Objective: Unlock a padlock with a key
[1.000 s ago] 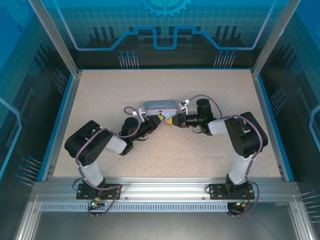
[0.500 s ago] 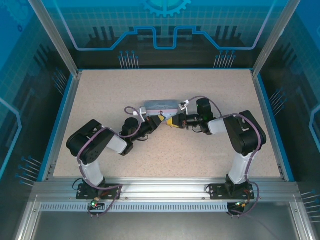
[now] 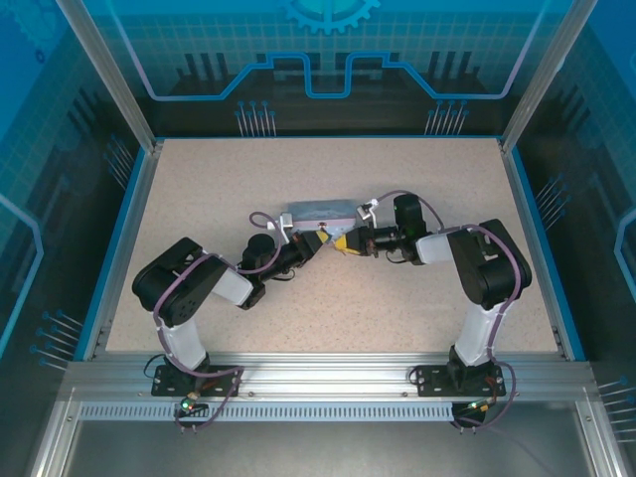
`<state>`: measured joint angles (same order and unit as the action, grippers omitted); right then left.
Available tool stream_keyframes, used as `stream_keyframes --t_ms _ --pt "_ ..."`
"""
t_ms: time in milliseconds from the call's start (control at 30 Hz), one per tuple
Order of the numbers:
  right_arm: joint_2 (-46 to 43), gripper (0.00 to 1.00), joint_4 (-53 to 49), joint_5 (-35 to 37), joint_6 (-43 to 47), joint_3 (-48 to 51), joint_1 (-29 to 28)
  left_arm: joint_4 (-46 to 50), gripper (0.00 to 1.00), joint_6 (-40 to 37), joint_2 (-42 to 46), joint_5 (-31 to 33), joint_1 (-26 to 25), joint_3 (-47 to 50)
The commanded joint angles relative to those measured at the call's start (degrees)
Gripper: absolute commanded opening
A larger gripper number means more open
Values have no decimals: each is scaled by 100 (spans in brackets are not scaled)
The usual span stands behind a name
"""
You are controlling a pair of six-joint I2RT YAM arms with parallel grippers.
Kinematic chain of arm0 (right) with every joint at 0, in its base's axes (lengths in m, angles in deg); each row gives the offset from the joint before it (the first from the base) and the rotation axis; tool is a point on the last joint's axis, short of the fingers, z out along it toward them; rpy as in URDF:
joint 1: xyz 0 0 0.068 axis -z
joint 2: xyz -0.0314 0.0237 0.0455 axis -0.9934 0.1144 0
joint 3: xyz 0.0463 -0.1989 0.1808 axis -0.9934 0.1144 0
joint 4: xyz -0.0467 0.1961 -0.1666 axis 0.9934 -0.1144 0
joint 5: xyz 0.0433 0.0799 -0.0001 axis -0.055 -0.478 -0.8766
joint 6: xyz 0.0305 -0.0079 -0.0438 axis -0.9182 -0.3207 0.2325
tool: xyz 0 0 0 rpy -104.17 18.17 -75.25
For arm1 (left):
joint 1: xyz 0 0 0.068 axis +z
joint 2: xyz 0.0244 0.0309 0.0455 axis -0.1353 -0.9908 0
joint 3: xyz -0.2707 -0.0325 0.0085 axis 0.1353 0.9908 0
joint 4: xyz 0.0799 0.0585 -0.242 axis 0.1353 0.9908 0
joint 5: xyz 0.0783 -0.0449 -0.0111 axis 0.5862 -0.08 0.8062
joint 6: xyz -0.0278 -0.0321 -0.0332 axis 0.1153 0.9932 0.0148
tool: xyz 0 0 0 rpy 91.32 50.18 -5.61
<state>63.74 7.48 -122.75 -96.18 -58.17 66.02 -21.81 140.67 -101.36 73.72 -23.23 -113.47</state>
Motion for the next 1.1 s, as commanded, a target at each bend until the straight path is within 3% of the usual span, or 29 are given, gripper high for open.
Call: stream_keyframes --t_ms 0,533,767,1067 --pt "-164 0 261 454 181 -340 142 -273 0 -21 -34 -1193 -284 54" --pt "-210 0 476 557 99 -60 238 -347 0 35 -42 -1008 -286 68" --pt "-517 0 1157 848 -308 674 224 -489 0 159 -10 -118 -298 238" --pt "-1303 0 928 1185 -159 1382 223 -194 0 115 208 665 -409 227"
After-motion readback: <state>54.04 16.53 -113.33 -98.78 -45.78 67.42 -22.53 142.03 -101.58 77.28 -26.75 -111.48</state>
